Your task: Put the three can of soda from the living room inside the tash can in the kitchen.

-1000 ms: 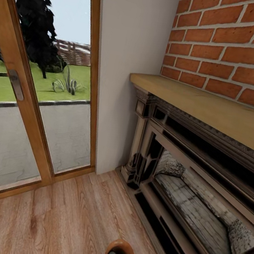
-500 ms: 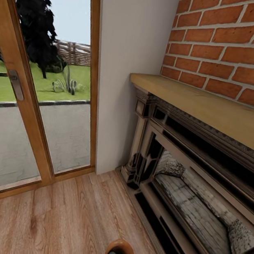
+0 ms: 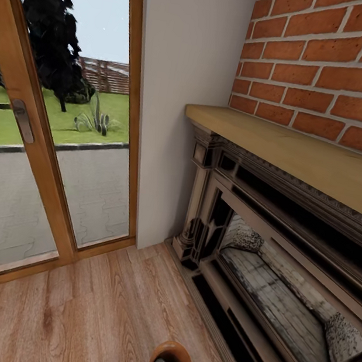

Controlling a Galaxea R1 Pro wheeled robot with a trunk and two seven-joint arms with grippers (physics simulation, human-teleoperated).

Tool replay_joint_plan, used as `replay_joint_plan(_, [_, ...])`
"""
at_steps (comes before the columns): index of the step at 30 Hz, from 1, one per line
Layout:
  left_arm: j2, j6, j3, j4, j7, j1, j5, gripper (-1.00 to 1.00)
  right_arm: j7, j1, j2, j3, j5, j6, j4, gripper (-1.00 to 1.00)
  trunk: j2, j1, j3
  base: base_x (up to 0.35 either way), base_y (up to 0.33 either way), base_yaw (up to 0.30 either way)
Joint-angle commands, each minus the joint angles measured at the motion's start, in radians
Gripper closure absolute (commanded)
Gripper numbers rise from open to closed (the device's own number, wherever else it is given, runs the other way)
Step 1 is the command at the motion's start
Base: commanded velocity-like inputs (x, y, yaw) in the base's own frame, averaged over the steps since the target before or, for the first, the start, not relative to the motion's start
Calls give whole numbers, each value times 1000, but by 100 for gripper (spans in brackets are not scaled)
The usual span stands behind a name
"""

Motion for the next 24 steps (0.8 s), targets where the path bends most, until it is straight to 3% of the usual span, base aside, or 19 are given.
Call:
replay_joint_plan(1, [0,0,0,0,0,0,0,-100,0,0,0,0,0,0,0,-100,0,0,0,0,0,0])
replay_joint_plan(24, [-1,0,0,0,0,0,0,-100,0,0,0,0,0,0,0,-100,0,0,0,0,0,0])
